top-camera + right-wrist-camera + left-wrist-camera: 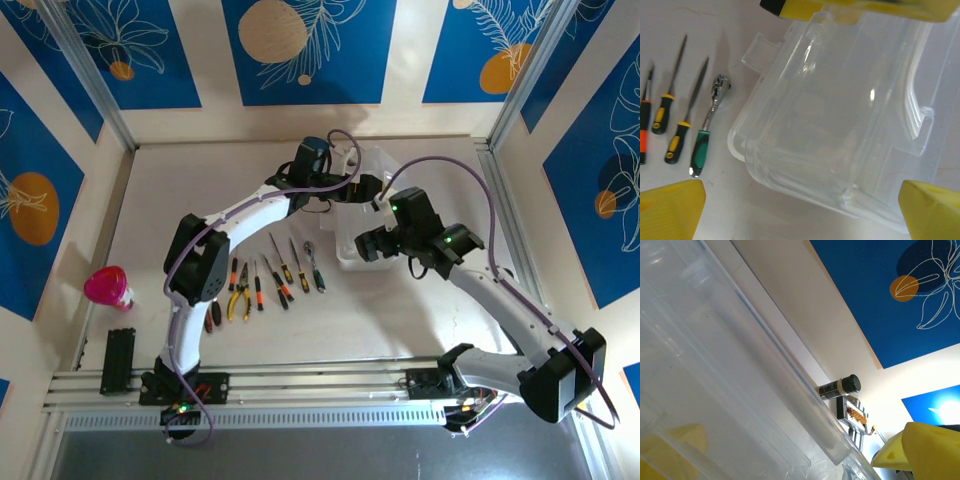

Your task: Pack the tool kit

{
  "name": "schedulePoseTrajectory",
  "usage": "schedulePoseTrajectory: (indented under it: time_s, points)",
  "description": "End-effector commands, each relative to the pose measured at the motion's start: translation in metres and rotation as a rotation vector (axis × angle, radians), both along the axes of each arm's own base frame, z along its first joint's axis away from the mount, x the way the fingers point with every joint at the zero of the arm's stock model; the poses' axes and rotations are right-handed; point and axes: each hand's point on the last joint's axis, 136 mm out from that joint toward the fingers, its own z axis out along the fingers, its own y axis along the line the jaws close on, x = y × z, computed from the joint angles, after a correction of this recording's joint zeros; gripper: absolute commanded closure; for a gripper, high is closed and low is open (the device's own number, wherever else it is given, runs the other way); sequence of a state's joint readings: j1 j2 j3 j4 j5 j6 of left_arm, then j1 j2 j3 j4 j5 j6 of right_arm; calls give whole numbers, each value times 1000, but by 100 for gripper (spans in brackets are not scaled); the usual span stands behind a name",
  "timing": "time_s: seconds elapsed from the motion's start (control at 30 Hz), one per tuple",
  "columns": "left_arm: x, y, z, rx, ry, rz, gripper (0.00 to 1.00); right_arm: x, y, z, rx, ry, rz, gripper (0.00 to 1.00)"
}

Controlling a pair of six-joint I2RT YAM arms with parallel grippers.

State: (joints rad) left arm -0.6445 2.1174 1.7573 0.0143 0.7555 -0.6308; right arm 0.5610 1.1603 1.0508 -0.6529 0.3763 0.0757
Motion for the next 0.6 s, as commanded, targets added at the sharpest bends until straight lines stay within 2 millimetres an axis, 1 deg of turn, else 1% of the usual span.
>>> schedulePoseTrajectory:
  time_s: [0.0,0.17,0.33,0.4,0.57]
  points:
    - [-5,-11,19,-42,-38,-43,0,13,-6,-5,-113,-63,-36,1]
    - [-6,-13,21,-43,-41,-48,0,27,-5,-12,-227,-98,-85,1]
    - [-8,-12,22,-35,-46,-52,0,37,-15,-15,-312,-139,-155,0]
    - [-9,-9,21,-24,-50,-50,0,39,-18,-13,-324,-155,-175,3]
    - [-8,6,24,2,-89,-36,0,38,-23,-6,-308,-187,-193,9]
